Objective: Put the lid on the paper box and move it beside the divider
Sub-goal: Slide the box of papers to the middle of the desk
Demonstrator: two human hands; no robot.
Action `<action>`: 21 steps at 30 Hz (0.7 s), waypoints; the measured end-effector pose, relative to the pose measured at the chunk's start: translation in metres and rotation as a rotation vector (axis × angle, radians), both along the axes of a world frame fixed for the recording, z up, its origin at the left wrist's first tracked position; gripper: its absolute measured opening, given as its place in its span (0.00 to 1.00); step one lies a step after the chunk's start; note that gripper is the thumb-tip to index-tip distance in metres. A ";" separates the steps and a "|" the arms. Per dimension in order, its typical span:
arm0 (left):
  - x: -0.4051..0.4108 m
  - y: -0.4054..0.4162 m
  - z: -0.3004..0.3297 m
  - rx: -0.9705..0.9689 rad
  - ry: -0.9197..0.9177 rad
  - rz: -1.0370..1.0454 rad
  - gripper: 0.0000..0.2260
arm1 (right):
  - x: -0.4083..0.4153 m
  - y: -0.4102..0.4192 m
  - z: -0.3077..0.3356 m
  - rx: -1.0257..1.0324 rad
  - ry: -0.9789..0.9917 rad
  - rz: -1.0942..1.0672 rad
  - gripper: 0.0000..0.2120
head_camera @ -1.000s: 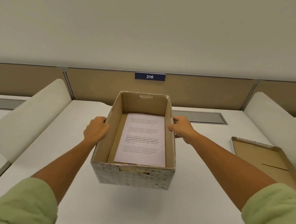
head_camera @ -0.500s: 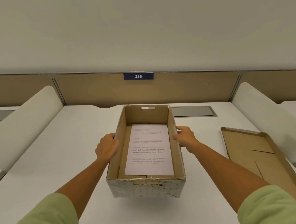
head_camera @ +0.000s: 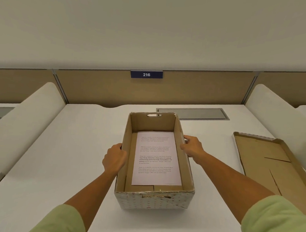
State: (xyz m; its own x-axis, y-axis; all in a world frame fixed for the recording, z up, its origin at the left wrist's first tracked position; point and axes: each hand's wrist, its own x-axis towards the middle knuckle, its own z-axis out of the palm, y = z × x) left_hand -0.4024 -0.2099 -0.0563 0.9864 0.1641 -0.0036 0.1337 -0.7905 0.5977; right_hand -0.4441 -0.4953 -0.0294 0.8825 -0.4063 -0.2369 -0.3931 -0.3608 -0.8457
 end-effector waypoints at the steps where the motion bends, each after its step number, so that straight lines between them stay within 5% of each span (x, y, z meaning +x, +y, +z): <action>1: 0.000 0.000 -0.002 0.002 0.004 0.001 0.07 | 0.000 0.000 -0.001 -0.002 0.002 0.006 0.21; 9: -0.001 -0.001 -0.012 -0.005 0.014 0.004 0.05 | 0.001 0.000 -0.011 -0.074 -0.026 0.005 0.20; 15: 0.004 0.000 -0.004 0.023 0.021 -0.073 0.24 | -0.001 -0.002 -0.005 -0.075 0.041 0.092 0.27; 21: 0.009 -0.001 0.014 0.005 -0.051 -0.118 0.27 | -0.021 -0.014 0.009 -0.107 0.060 0.151 0.34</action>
